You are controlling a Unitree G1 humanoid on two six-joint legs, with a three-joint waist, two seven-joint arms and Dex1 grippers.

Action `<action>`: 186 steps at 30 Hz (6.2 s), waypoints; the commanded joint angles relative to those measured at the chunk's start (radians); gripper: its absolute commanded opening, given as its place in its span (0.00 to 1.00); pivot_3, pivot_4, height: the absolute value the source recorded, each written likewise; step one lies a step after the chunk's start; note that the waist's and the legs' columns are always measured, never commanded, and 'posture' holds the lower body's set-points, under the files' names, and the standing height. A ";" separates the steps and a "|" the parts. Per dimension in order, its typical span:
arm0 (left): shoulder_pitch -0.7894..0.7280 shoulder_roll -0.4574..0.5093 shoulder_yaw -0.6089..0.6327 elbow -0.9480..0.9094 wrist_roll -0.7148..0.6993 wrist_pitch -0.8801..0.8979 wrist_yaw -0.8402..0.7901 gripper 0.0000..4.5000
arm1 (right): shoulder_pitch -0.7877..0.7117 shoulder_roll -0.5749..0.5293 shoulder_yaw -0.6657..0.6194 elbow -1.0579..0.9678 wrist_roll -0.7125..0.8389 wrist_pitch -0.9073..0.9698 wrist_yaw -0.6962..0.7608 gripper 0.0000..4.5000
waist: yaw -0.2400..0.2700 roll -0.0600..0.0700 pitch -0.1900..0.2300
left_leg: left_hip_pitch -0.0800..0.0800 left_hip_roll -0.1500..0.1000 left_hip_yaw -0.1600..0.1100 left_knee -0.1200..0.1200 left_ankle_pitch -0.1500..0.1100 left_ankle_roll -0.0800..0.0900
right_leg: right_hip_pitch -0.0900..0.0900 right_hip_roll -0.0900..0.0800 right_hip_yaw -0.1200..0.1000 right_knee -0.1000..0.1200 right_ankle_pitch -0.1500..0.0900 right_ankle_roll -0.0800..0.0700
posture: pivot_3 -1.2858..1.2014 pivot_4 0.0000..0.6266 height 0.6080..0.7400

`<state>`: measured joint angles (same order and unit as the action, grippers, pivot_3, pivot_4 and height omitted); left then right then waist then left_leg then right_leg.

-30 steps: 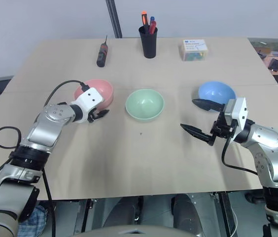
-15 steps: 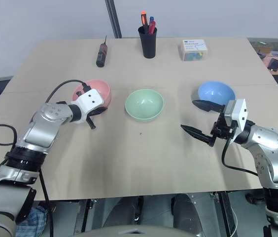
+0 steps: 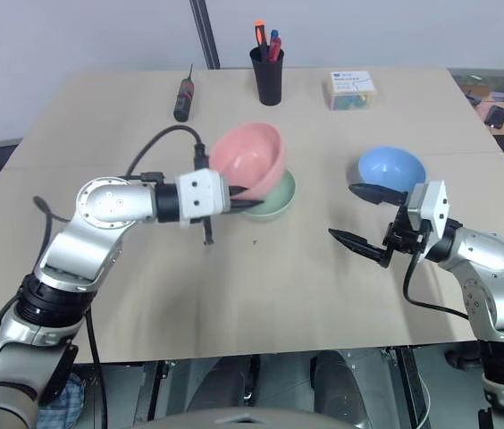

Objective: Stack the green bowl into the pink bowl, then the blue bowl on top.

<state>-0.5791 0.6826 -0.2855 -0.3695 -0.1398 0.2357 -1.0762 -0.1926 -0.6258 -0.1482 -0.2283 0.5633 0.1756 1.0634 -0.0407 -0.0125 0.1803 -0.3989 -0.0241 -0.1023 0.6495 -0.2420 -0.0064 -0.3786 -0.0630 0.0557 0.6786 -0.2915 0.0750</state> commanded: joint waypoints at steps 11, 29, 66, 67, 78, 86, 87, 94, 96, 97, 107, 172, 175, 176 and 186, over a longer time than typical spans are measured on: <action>0.002 0.043 -0.156 0.069 0.066 -0.180 -0.220 0.01 | -0.018 0.023 0.014 -0.016 -0.006 -0.030 -0.008 1.00 | 0.002 0.000 0.000 | 0.000 0.000 0.001 0.000 0.000 0.000 | 0.000 0.000 0.000 0.000 0.000 0.000 | 0.52 0.24 1.00; 0.013 0.050 -0.175 0.255 0.168 -0.320 -0.250 0.24 | -0.029 0.018 0.011 -0.005 -0.011 -0.030 -0.010 1.00 | 0.001 0.000 0.000 | 0.000 0.000 0.001 0.002 0.000 0.000 | 0.001 0.000 0.000 0.001 0.000 0.000 | 0.52 0.24 1.00; 0.835 -0.073 0.898 -0.330 -0.798 0.230 0.326 0.98 | -0.625 0.124 0.379 0.639 -0.566 -0.503 -0.039 1.00 | 0.001 0.001 0.001 | 0.001 0.006 -0.001 0.000 0.000 0.000 | -0.001 -0.001 0.002 -0.001 0.000 0.000 | 0.52 0.24 1.00; 0.867 -0.085 0.906 -0.351 -0.800 0.220 0.331 0.98 | -0.662 0.134 0.397 0.695 -0.602 -0.562 -0.053 1.00 | 0.000 0.001 0.001 | 0.001 0.005 -0.001 0.000 0.000 0.000 | -0.001 -0.001 0.002 -0.001 0.000 0.000 | 0.52 0.24 1.00; 0.985 -0.119 0.983 -0.428 -0.905 0.178 0.416 0.98 | -0.941 0.163 0.599 1.141 -0.987 -1.109 -0.286 1.00 | -0.003 0.001 0.001 | 0.002 0.003 0.001 0.000 0.000 -0.001 | -0.001 0.000 0.002 -0.001 0.000 -0.001 | 0.52 0.24 1.00; 0.988 -0.104 0.976 -0.419 -0.905 0.167 0.433 0.98 | -1.041 0.236 0.536 1.257 -0.866 -1.116 -0.238 1.00 | -0.006 0.001 0.001 | 0.002 0.003 0.001 -0.001 0.001 -0.001 | -0.001 0.001 0.003 0.000 0.000 -0.001 | 0.52 0.24 1.00; 0.984 -0.102 0.969 -0.417 -0.903 0.169 0.434 0.98 | -1.050 0.232 0.525 1.261 -0.845 -1.113 -0.216 1.00 | -0.005 0.001 0.001 | 0.002 0.003 0.001 -0.001 0.001 -0.001 | -0.001 0.001 0.003 0.000 0.000 -0.001 | 0.52 0.24 1.00; 0.959 -0.098 0.945 -0.409 -0.910 0.167 0.426 0.98 | -1.052 0.178 0.477 1.283 -0.773 -1.089 -0.116 1.00 | -0.001 0.001 0.001 | 0.002 0.002 -0.001 -0.001 0.000 -0.001 | 0.000 0.000 0.003 -0.001 0.000 -0.001 | 0.52 0.24 1.00; 0.947 -0.093 0.947 -0.401 -0.914 0.169 0.427 0.98 | -1.053 0.153 0.484 1.293 -0.793 -1.104 -0.117 1.00 | -0.003 0.002 0.001 | 0.002 0.002 -0.001 -0.001 0.000 -0.001 | -0.001 0.000 0.003 -0.001 0.000 -0.001 | 0.52 0.24 1.00; 0.942 -0.091 0.947 -0.397 -0.915 0.171 0.428 0.98 | -1.054 0.138 0.492 1.299 -0.811 -1.118 -0.121 1.00 | -0.003 0.002 0.001 | 0.002 0.002 -0.001 -0.002 0.000 -0.001 | -0.001 0.000 0.003 -0.001 0.000 -0.001 | 0.52 0.24 1.00; 0.877 -0.061 0.925 -0.366 -0.924 0.182 0.432 0.98 | -1.022 0.092 0.578 1.292 -0.968 -1.238 -0.181 1.00 | -0.007 0.002 0.001 | 0.003 0.002 0.001 -0.002 0.000 -0.001 | -0.001 0.000 0.004 -0.001 0.000 -0.001 | 0.52 0.24 1.00; 0.569 0.067 0.712 -0.041 -0.765 0.240 0.154 1.00 | -0.678 -0.345 0.618 0.007 -0.324 -0.572 0.424 0.01 | 0.003 0.005 0.004 | 0.001 0.007 0.000 -0.002 0.000 -0.001 | -0.002 -0.001 0.003 -0.002 0.000 -0.001 | 0.52 0.24 1.00; 0.565 0.062 0.707 -0.039 -0.759 0.240 0.150 1.00 | -0.681 -0.319 0.597 0.016 -0.344 -0.563 0.433 0.01 | 0.003 0.005 0.004 | 0.001 0.007 0.000 -0.003 0.000 -0.001 | -0.003 -0.001 0.003 -0.003 0.000 -0.001 | 0.52 0.24 1.00; 0.565 0.060 0.705 -0.038 -0.758 0.240 0.149 1.00 | -0.678 -0.315 0.591 0.015 -0.347 -0.556 0.438 0.01 | 0.003 0.005 0.004 | 0.000 0.007 0.000 -0.003 0.000 -0.001 | -0.003 -0.001 0.003 -0.003 0.000 -0.001 | 0.52 0.24 1.00; 0.576 0.049 0.705 -0.047 -0.755 0.242 0.148 1.00 | -0.709 -0.274 0.475 0.160 -0.391 -0.530 0.390 0.64 | 0.002 0.005 0.004 | 0.001 0.007 0.000 -0.003 0.000 -0.001 | -0.002 -0.001 0.003 -0.003 0.000 -0.001 | 0.52 0.24 1.00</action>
<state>-0.0038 0.7341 0.4108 -0.4007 -0.8930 0.4867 -0.9219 -0.8582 -0.8985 0.4069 -0.1012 0.1549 -0.3775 1.4727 -0.0383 -0.0077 0.1845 -0.3983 -0.0173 -0.1022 0.6469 -0.2416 -0.0075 -0.3810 -0.0639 0.0587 0.6759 -0.2913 0.0741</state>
